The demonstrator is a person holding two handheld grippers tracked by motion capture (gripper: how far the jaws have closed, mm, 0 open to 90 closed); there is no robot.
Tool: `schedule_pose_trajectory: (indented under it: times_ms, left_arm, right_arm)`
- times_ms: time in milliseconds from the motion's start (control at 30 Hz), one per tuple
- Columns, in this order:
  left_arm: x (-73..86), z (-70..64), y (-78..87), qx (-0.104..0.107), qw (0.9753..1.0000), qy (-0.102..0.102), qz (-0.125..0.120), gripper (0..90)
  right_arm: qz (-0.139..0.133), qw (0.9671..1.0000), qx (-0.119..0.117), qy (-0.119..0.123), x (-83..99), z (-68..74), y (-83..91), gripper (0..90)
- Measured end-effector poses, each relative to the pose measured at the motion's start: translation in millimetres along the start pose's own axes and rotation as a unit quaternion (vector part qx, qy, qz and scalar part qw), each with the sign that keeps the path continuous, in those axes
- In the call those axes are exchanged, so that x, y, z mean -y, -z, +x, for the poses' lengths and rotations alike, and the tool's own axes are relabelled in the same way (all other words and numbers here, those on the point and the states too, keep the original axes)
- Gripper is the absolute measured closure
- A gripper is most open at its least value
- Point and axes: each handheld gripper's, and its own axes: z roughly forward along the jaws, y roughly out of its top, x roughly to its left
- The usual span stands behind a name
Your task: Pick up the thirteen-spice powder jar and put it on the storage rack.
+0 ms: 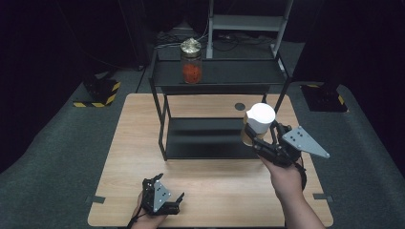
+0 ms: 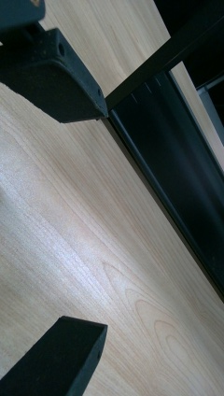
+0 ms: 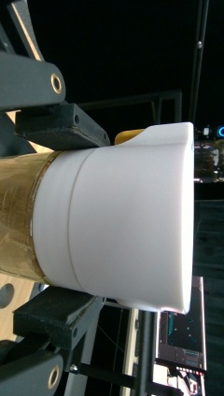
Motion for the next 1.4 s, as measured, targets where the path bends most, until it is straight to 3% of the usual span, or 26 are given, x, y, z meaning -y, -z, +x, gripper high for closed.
schedule_pose_trajectory:
  times_ms: [367, 567, 1100, 1400]
  left_arm:
    - [0.6, 0.6, 0.3, 0.004, 1.0000, -0.004, -0.002, 0.7]
    - [1.0, 0.1, 0.7, 0.004, 1.0000, -0.008, -0.003, 0.7]
    - [4.4, 4.3, 1.8, 0.013, 0.9998, 0.001, -0.012, 0.7]
    - [5.3, 6.1, 2.3, 0.017, 0.9998, 0.002, -0.015, 0.7]
  right_arm:
    - [-0.018, 0.9997, 0.005, 0.016, -22.8, -3.6, -16.5, 29.5]
    - [-0.027, 0.9995, 0.005, 0.013, -36.2, -3.7, -24.8, 29.5]
    - [-0.046, 0.9985, 0.021, 0.022, -64.8, -0.2, -49.9, 29.6]
    - [-0.039, 0.9983, 0.035, 0.027, -76.7, -1.7, -71.2, 29.6]
